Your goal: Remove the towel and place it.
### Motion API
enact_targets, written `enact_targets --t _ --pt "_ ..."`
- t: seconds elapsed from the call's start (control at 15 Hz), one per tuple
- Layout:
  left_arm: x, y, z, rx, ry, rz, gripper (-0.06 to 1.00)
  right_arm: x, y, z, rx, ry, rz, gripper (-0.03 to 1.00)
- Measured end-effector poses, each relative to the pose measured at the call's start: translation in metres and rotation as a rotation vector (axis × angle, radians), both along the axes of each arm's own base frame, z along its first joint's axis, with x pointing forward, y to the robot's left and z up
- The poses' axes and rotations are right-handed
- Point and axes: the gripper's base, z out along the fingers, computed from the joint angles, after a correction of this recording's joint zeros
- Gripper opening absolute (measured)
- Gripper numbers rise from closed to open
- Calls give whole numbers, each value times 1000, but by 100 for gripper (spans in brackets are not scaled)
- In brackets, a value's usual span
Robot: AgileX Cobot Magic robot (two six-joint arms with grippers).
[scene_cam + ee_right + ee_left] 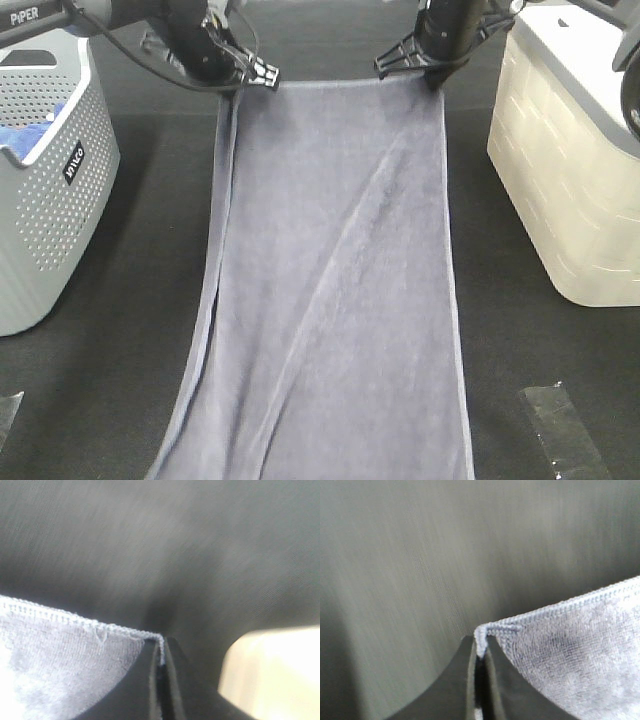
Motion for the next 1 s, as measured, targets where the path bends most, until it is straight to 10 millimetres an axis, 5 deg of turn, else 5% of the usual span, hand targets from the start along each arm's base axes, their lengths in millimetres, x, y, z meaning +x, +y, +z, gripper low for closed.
enact_targets --t 0.67,1.0 --pt "28 9 2 -12 -327 -82 1 19 0 19 -23 -300 8 0" --pt "35 12 -23 -30 -337 -86 1 26 5 28 -29 -419 75 0"
